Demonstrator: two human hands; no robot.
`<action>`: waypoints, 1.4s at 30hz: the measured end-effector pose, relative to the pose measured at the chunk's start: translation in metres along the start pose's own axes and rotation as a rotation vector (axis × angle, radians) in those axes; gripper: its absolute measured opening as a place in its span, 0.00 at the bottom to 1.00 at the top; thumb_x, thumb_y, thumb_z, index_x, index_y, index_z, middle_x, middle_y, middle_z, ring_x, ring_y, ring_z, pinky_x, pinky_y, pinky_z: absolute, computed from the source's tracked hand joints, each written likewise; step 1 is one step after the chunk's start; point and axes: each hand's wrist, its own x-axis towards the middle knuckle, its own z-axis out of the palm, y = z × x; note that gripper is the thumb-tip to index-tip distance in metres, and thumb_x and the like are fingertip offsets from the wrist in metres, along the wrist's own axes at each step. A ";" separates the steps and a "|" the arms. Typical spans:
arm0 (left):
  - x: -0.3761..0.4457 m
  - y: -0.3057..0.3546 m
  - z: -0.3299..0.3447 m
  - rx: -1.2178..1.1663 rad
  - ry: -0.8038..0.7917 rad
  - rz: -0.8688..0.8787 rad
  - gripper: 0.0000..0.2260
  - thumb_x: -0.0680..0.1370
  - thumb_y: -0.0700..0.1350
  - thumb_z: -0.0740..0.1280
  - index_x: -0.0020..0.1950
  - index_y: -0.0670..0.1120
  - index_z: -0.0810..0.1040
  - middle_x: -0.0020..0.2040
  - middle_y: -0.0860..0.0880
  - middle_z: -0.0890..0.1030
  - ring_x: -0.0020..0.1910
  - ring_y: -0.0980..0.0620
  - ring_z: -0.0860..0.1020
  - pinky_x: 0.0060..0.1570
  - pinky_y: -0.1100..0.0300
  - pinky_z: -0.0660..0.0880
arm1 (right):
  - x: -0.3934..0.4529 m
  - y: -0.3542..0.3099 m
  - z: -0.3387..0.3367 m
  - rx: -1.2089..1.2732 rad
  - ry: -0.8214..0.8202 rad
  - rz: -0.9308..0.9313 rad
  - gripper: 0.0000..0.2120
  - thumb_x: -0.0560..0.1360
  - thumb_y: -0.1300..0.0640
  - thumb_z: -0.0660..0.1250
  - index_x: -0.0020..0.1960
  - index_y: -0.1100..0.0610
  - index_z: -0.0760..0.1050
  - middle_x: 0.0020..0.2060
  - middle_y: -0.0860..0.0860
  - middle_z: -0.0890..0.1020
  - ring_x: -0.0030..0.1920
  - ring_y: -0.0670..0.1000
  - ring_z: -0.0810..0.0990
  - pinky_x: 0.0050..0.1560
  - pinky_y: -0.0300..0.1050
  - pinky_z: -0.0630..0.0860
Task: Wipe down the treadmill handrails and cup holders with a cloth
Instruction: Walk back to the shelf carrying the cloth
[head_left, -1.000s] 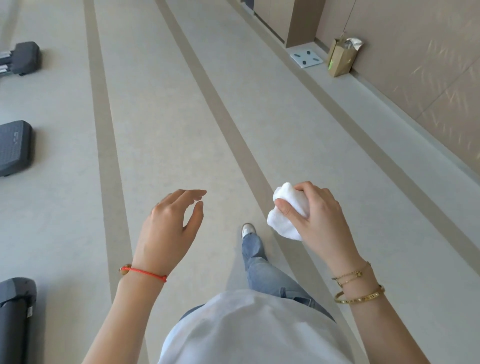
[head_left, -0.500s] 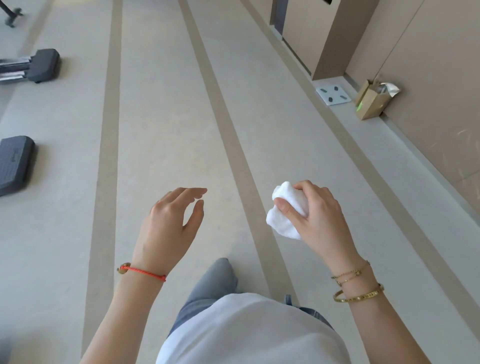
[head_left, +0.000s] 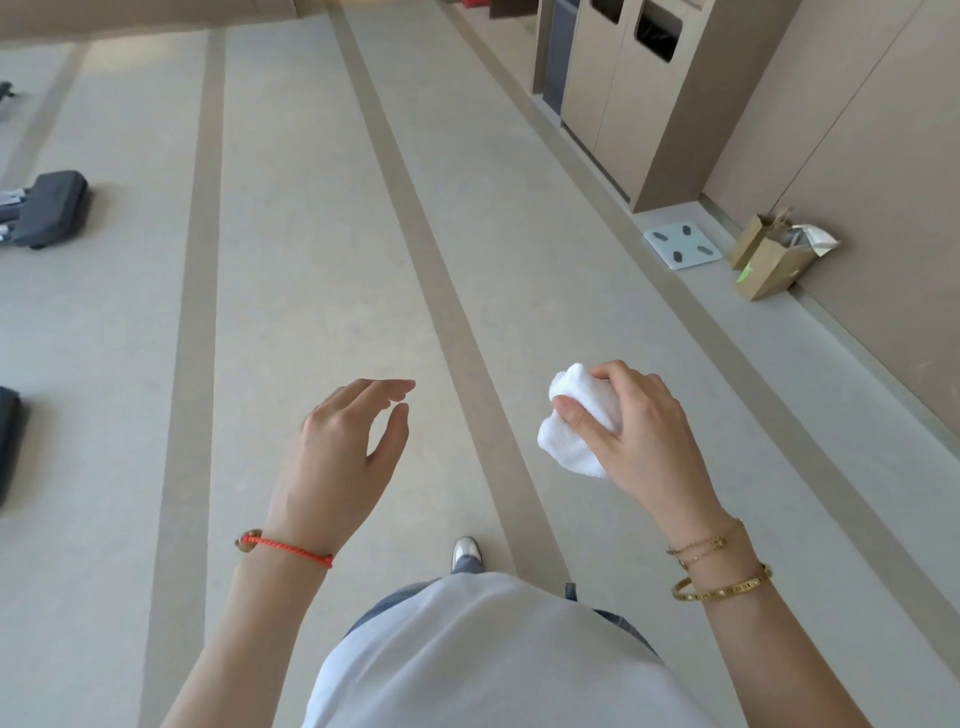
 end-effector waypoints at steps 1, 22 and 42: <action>0.026 -0.007 0.002 0.001 -0.012 0.009 0.09 0.79 0.38 0.66 0.58 0.44 0.81 0.50 0.51 0.83 0.49 0.50 0.82 0.49 0.51 0.79 | 0.024 -0.002 0.003 -0.005 0.005 0.008 0.28 0.72 0.29 0.54 0.52 0.52 0.73 0.44 0.47 0.79 0.46 0.51 0.74 0.48 0.51 0.73; 0.509 -0.128 0.122 -0.008 -0.046 0.054 0.09 0.79 0.39 0.66 0.58 0.45 0.81 0.49 0.50 0.83 0.50 0.49 0.82 0.48 0.49 0.79 | 0.499 0.050 0.072 0.003 -0.032 0.093 0.23 0.74 0.32 0.58 0.53 0.51 0.73 0.45 0.46 0.79 0.48 0.51 0.75 0.50 0.53 0.74; 0.985 -0.245 0.244 -0.030 -0.059 0.031 0.10 0.79 0.40 0.65 0.58 0.46 0.82 0.51 0.51 0.83 0.45 0.48 0.81 0.44 0.51 0.79 | 0.990 0.095 0.139 -0.007 -0.039 0.126 0.28 0.72 0.29 0.55 0.54 0.52 0.74 0.46 0.47 0.80 0.50 0.51 0.76 0.51 0.53 0.75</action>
